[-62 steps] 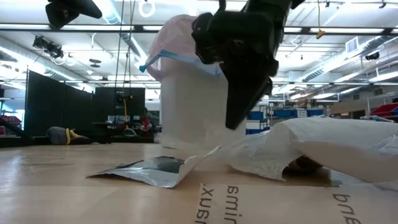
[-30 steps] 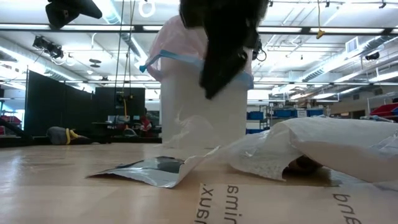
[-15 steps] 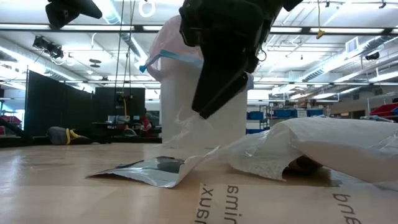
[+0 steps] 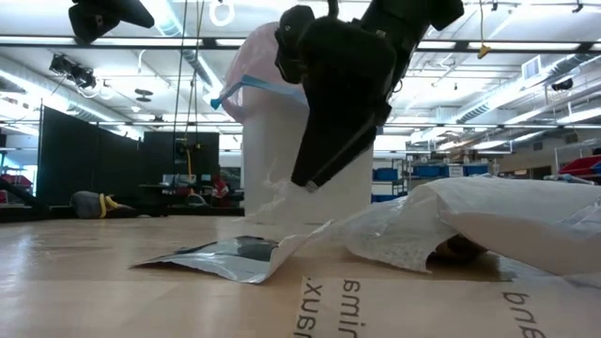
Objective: Place trash/remove bag and relplace
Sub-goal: Put the transparent plastic into the white trash bin
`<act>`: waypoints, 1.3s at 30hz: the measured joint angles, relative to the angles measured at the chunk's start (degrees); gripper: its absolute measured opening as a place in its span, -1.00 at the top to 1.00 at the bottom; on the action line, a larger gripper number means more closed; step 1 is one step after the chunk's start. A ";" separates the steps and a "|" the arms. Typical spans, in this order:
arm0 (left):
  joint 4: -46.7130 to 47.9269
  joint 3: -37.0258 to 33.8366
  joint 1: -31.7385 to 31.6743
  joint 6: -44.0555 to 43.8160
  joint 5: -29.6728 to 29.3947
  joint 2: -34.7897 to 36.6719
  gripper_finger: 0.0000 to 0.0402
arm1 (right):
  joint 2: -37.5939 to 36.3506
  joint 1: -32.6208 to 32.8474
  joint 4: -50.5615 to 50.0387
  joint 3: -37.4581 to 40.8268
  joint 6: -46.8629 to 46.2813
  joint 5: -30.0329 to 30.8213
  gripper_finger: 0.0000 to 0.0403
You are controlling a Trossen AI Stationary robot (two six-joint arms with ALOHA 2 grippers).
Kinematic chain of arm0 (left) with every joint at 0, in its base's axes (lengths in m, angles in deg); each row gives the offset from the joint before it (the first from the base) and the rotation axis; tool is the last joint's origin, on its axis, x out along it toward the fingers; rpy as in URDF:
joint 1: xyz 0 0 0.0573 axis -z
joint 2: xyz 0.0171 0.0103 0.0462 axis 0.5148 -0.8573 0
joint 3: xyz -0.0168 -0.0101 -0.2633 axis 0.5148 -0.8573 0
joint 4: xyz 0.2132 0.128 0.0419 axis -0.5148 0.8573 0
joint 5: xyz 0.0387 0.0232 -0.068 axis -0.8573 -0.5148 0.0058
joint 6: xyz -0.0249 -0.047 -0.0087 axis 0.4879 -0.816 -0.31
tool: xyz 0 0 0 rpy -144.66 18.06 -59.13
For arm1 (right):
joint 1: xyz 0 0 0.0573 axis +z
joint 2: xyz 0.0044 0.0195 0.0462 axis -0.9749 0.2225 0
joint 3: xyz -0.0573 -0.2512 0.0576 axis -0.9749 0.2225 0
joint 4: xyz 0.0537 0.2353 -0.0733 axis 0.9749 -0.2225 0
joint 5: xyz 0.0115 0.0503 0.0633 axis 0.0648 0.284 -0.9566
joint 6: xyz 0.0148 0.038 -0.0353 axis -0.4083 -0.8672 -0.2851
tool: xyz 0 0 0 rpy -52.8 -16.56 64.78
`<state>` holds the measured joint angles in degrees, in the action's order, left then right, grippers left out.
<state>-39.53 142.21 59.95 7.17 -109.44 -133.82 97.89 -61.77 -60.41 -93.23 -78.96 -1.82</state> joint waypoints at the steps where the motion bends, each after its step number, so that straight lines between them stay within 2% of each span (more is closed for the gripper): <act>1: 0.00 0.00 -0.02 0.00 0.00 0.00 0.98 | 0.00 0.00 0.45 -0.02 0.02 0.02 -0.10; 9: 0.00 0.00 -0.02 -0.02 -0.13 0.00 0.98 | 0.00 0.00 0.13 0.00 0.79 1.78 -0.07; 17: -0.43 0.00 -0.03 0.01 -0.04 0.01 0.98 | 3.06 0.07 3.12 -0.06 1.21 -1.91 -0.07; 21: -0.47 0.00 -0.04 -0.02 0.23 0.02 0.98 | 4.48 0.31 1.66 -1.00 1.20 -0.95 -0.04; 23: -0.56 0.00 -0.04 -0.02 0.26 0.00 0.98 | 4.22 0.20 0.68 -1.66 1.24 0.03 0.05; 25: -0.57 0.00 -0.06 0.18 0.27 -0.03 0.98 | 4.20 -0.15 -0.12 -1.88 0.95 0.97 0.24; 29: -0.55 0.00 -0.09 0.24 0.26 -0.11 0.98 | 4.28 -0.63 -2.63 -2.28 -0.06 0.80 0.87; 34: -0.48 0.00 -0.09 0.32 0.25 -0.14 0.98 | 4.26 -0.61 -5.15 -7.10 -0.66 0.44 0.99; 39: -0.46 0.00 -0.09 0.39 0.15 -0.13 0.98 | 2.71 -0.61 -12.10 -18.91 2.96 0.26 1.00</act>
<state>-39.99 142.21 59.87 7.57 -109.29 -133.95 100.60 -62.38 -72.52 -112.14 -76.00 -1.56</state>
